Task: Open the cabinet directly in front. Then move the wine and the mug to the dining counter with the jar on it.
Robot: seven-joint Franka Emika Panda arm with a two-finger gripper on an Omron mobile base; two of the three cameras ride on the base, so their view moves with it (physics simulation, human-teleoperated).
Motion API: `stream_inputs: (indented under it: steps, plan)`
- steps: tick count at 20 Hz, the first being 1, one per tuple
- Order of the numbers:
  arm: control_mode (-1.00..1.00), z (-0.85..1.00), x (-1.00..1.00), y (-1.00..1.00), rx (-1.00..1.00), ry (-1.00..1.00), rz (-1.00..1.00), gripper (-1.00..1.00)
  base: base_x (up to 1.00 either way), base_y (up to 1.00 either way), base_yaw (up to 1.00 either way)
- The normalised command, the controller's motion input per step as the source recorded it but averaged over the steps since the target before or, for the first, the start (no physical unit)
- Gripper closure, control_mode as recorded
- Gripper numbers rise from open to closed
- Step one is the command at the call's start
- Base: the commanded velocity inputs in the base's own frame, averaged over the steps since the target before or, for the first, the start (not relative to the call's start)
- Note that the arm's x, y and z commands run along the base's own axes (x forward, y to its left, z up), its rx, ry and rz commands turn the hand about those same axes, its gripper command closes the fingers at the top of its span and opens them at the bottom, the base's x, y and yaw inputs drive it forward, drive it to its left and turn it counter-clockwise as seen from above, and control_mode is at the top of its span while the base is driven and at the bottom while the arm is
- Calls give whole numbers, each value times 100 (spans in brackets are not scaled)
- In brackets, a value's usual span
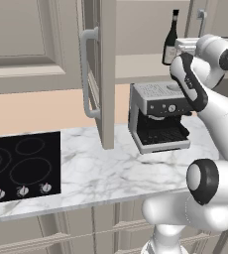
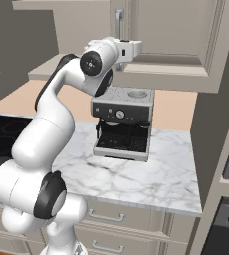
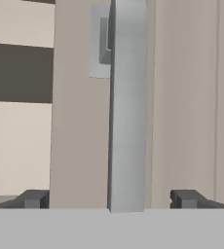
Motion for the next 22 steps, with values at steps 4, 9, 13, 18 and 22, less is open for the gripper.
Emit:
stream_inputs:
  steps: [4,9,13,18,22]
  plan:
    - [-100,0,41,-1,0,0,2,100,0,0,0]
    - [-100,0,9,0,0,0,1,100,0,0,0]
    - [-100,0,0,0,0,0,0,100,0,0,0]
    - [-100,3,-27,0,0,0,0,100,0,0,0]
    - [-100,19,-41,-14,0,5,0,100,0,0,0]
